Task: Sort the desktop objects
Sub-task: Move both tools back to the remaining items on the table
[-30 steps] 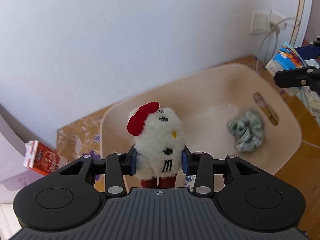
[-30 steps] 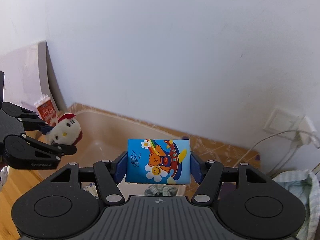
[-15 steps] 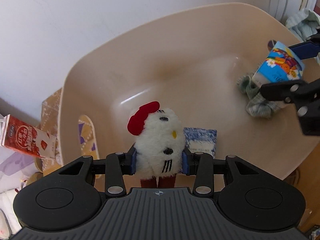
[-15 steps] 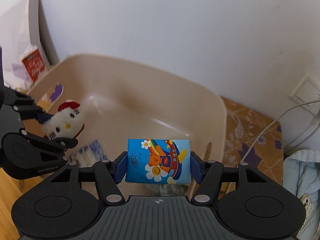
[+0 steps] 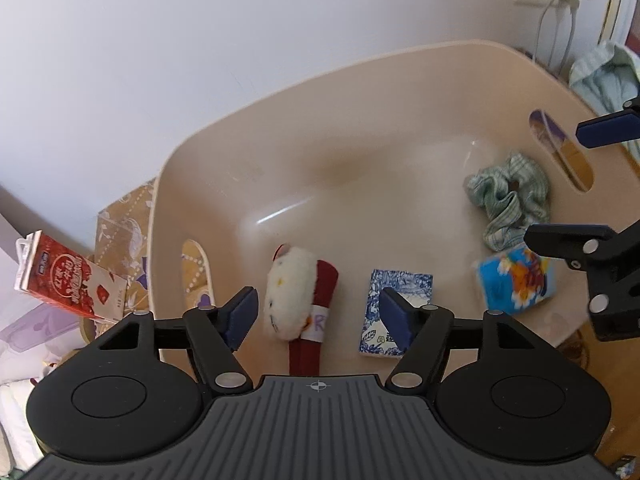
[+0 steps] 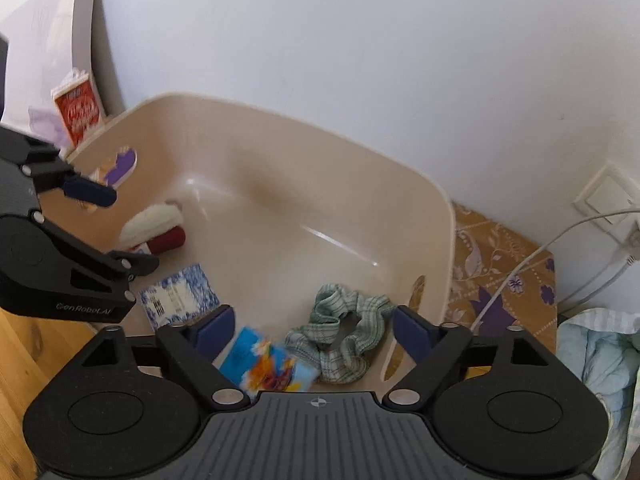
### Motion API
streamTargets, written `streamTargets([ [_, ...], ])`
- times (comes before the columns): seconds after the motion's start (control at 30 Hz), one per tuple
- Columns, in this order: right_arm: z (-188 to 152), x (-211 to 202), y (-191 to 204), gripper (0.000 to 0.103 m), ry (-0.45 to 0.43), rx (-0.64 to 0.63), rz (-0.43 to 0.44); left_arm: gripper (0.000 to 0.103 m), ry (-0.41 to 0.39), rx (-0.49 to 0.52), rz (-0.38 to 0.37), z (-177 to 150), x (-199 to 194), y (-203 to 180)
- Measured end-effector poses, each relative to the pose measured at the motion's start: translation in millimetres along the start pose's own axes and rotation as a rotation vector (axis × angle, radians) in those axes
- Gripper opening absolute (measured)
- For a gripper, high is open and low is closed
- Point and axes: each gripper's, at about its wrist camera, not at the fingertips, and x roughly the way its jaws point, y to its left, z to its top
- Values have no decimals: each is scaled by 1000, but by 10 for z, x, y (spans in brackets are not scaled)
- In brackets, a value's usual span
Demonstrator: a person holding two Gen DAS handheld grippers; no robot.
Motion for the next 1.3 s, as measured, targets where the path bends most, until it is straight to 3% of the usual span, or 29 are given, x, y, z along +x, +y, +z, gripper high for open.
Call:
streamTargets([
  [0.13, -53, -220, -69, 98, -51, 47, 22, 71, -35, 2, -1, -49, -158, 24],
  [0.47, -416, -623, -208, 103, -120, 112, 68, 71, -104, -9, -14, -208, -518, 119],
  [0.67, -611, -724, -324, 103, -118, 130, 70, 71, -123, -21, -11, -446, -743, 218],
  [0.97, -860, -667, -334, 103, -75, 49, 91, 71, -64, 5, -56, -903, -890, 184],
  [1.1, -972, -593, -266, 103, -50, -5, 116, 71, -8, 31, -109, -1135, -877, 71],
  [1.3, -1150, -437, -114, 103, -7, -129, 162, 71, 59, 147, -183, -1493, -785, -177],
])
